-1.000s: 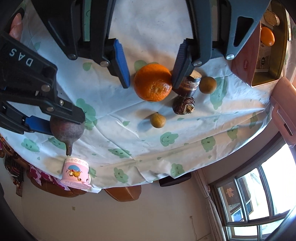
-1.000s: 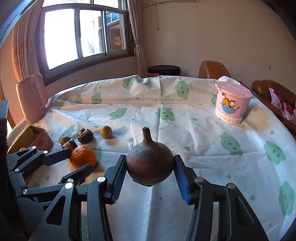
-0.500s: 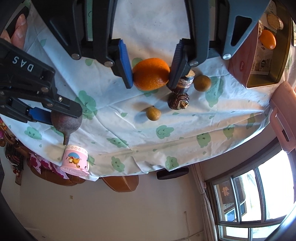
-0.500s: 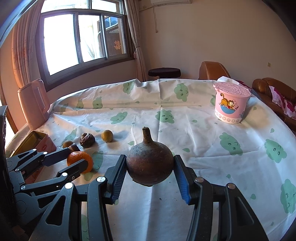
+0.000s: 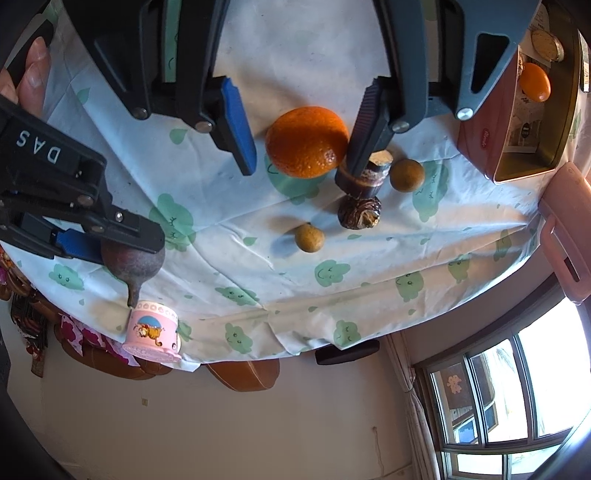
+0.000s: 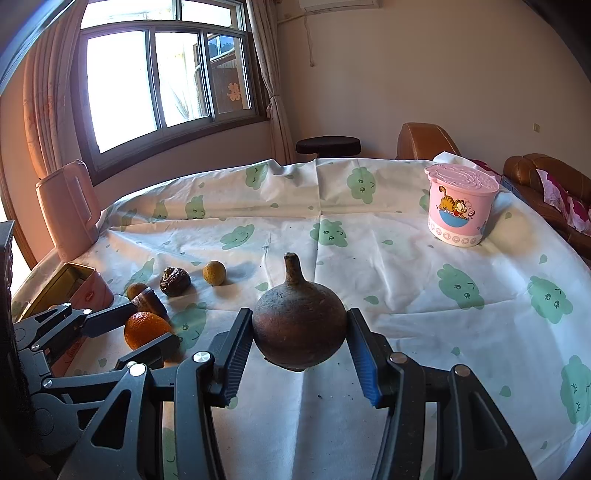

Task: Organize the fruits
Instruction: 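Carry the orange and pear-shaped fruit in both grippers over the gold tin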

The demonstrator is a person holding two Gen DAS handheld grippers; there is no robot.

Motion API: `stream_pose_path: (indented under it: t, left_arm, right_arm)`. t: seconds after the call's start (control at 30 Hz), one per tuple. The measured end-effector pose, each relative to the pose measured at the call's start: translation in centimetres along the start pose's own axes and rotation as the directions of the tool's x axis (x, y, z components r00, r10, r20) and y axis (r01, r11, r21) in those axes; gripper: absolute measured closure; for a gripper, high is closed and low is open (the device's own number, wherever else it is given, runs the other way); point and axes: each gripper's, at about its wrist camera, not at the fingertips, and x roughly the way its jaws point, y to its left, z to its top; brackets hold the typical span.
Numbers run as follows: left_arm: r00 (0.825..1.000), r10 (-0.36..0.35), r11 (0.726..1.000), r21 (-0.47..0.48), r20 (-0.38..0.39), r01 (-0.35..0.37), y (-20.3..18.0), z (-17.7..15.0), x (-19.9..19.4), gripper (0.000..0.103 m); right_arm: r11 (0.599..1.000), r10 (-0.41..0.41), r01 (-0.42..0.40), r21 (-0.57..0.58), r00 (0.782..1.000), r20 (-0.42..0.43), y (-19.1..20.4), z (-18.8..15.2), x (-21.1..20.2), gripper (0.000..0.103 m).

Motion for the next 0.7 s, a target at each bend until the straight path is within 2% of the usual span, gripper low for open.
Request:
stream_pose_path:
  t: [0.03, 0.3, 0.7]
  left_arm:
    - [1.000, 0.008, 1.000, 0.007, 0.003, -0.008, -0.1, 0.0, -0.1, 0.058]
    - [1.000, -0.020, 0.999, -0.027, 0.022, 0.021, 0.9, -0.5, -0.9, 0.060]
    - [0.992, -0.017, 0.998, -0.049, 0.127, 0.024, 1.3, -1.0, -3.2, 0.060]
  right_arm:
    - [1.000, 0.000, 0.000, 0.000, 1.000, 0.000, 0.0, 0.0, 0.0, 0.050]
    - [1.000, 0.001, -0.002, 0.008, 1.000, 0.008, -0.1, 0.0, -0.1, 0.050]
    - [1.000, 0.016, -0.017, 0.009, 0.999, 0.043, -0.2, -0.1, -0.8, 0.050]
